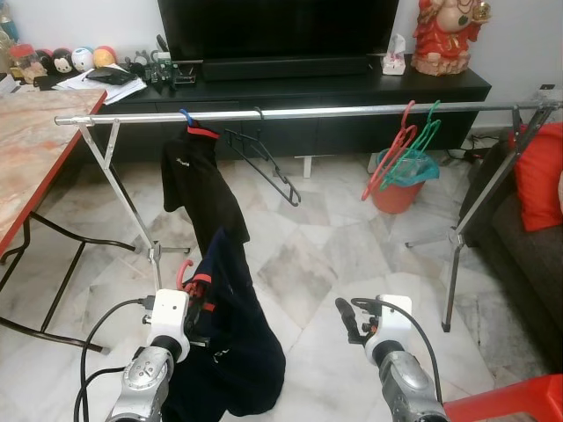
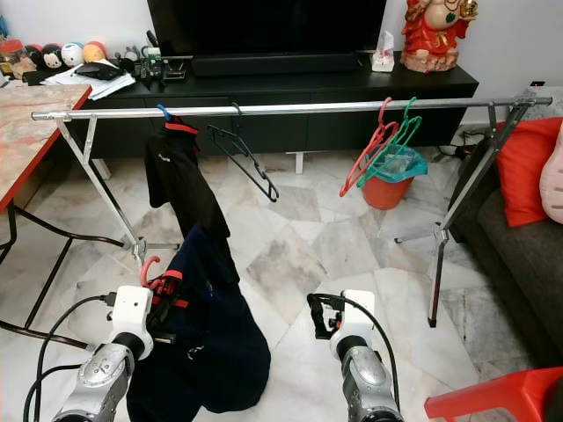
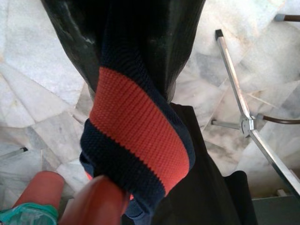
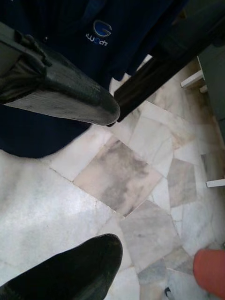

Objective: Hang hanger

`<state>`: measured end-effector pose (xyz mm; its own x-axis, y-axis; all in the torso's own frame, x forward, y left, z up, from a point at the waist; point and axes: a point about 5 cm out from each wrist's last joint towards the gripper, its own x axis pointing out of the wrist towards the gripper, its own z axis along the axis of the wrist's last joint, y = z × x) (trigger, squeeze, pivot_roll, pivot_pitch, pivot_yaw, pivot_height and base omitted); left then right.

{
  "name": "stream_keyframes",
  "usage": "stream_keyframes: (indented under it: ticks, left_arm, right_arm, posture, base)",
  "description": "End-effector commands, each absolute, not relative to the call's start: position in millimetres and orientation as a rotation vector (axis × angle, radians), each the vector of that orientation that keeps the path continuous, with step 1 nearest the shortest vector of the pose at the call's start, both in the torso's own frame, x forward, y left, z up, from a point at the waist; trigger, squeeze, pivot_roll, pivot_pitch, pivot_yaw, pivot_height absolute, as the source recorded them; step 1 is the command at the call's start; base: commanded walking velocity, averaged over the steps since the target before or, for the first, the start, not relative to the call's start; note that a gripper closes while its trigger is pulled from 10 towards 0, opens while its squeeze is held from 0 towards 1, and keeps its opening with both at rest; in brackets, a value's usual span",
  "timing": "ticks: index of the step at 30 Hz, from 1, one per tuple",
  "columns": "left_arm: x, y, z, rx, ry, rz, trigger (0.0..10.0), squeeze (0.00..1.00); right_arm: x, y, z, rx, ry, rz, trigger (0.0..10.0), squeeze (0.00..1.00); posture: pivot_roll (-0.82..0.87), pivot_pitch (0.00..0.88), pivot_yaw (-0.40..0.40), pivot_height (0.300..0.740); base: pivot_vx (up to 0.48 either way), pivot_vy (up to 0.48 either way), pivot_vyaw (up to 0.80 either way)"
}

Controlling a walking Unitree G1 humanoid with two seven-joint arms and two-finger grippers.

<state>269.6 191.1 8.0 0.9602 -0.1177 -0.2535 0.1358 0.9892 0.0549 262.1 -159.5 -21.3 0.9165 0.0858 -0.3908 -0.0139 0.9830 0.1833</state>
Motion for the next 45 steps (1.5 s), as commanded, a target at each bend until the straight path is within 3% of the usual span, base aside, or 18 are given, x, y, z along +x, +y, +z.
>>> stream_keyframes:
  ticks: [1,23,37,45]
  left_arm:
    - [274.5,194.1,14.0,0.093,0.215,-0.114,10.0,0.0]
    - [281.8,188.7,16.6,0.124,0.217,-0.124,10.0,0.0]
    - [284.8,184.3,19.8,0.113,0.199,-0.094,10.0,0.0]
    - [288.1,185.8,23.7,0.117,0.182,-0.078,10.0,0.0]
  right_arm:
    - [260.5,-158.9,-22.9,0.191,0.411,0.037,10.0,0.0]
    - [271.1,-158.2,-13.6,0.205,0.362,0.012,10.0,0.0]
    - [276.1,-162.9,-10.5,0.205,0.366,0.015,10.0,0.0]
    - [278.2,-162.7,-8.9,0.195,0.366,0.026,10.0,0.0]
  posture:
    - [-0.05,0.0,0.015,0.74]
    - [-0.05,0.0,0.031,0.74]
    - [-0.05,0.0,0.005,0.74]
    - [-0.05,0.0,0.003,0.74]
  base:
    - [0.0,-0.431,0.0]
    - [0.0,-0.428,0.0]
    - [0.0,0.0,0.0]
    - [0.377,0.0,0.0]
